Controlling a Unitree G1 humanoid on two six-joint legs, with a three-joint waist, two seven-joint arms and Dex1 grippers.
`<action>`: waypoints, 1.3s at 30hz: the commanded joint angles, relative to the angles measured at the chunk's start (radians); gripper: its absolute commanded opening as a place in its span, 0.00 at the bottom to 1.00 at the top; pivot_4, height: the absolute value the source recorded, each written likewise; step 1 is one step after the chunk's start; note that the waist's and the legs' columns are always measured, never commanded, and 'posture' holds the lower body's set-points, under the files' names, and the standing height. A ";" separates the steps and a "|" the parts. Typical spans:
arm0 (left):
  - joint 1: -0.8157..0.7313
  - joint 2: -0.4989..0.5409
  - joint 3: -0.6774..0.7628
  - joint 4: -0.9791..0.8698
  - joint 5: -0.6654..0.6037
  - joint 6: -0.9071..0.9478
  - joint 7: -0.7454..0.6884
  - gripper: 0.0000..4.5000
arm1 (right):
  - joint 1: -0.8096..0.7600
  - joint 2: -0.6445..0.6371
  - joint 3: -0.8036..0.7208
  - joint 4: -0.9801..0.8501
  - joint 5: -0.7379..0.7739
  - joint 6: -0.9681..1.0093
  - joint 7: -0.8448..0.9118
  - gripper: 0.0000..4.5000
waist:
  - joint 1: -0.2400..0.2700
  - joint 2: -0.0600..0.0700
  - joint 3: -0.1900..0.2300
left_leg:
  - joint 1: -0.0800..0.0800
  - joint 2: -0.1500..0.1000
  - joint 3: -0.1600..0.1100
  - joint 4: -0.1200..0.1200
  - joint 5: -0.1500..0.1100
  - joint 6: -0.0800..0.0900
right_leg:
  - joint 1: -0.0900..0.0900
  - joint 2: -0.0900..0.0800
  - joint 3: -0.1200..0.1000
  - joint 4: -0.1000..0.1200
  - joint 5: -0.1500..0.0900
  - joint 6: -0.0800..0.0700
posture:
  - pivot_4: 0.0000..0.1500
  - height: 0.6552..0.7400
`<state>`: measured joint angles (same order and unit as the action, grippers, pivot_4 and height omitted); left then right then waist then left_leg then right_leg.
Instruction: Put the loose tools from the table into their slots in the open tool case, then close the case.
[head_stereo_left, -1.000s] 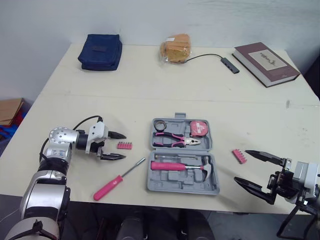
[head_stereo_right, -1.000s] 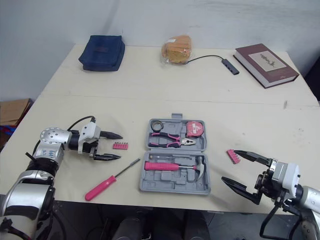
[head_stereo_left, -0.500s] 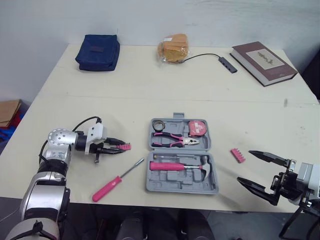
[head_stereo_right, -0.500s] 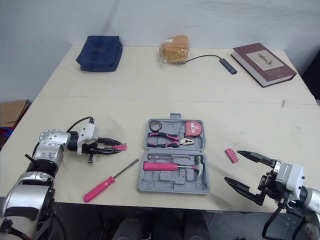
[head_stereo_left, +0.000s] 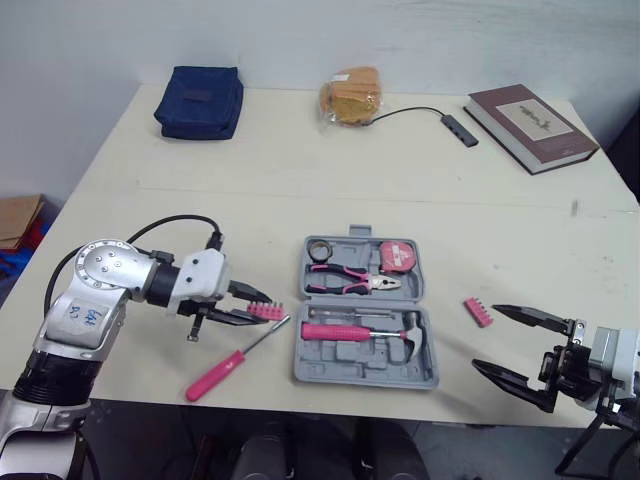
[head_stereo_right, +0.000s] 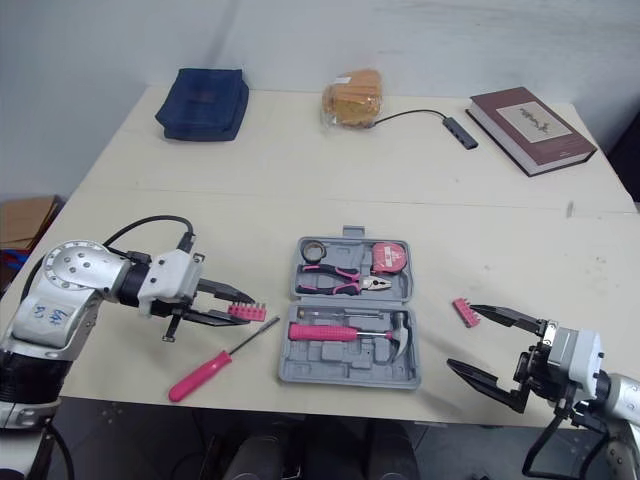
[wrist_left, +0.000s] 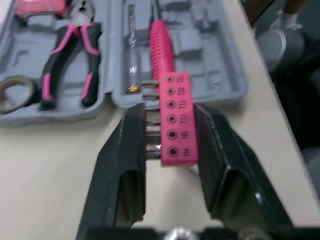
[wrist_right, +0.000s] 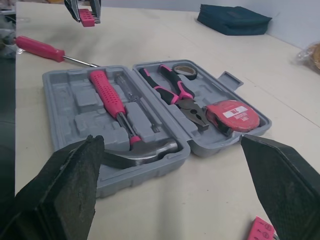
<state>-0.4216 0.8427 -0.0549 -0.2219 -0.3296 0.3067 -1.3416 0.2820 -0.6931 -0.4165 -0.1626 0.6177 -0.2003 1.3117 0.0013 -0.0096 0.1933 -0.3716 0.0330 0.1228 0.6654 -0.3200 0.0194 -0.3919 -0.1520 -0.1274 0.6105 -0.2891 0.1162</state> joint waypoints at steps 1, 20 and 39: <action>-0.030 -0.004 -0.032 -0.152 -0.033 0.190 0.100 0.15 | -0.009 -0.007 0.008 -0.020 0.013 -0.012 0.026 1.00 | 0.000 0.000 0.000 | 0.000 0.000 0.000 0.000 0.000 0.000 | 0.000 0.000 0.000 0.000 0.000 0.000 | 1.00 1.00; -0.087 -0.018 -0.365 -0.317 0.113 0.467 0.269 0.15 | 0.004 -0.007 0.039 -0.140 0.002 0.048 -0.043 1.00 | 0.020 0.000 0.000 | 0.000 0.000 0.000 0.001 0.000 -0.001 | -0.001 0.002 0.001 0.000 -0.001 -0.001 | 1.00 1.00; -0.102 -0.094 -0.487 -0.259 0.211 0.477 0.355 0.15 | 0.028 -0.001 0.035 -0.143 0.000 0.028 -0.062 1.00 | 0.024 0.000 0.000 | 0.000 0.000 0.000 0.001 0.000 -0.001 | 0.000 0.002 0.001 0.000 -0.001 -0.001 | 1.00 1.00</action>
<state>-0.5319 0.7508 -0.5270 -0.4973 -0.1469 0.7868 -0.9986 0.3016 -0.6954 -0.3607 -0.2750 0.6127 -0.1557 1.2520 0.0252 -0.0100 0.1935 -0.3718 0.0334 0.1230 0.6668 -0.3195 0.0186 -0.3922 -0.1503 -0.1263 0.6108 -0.2899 0.1148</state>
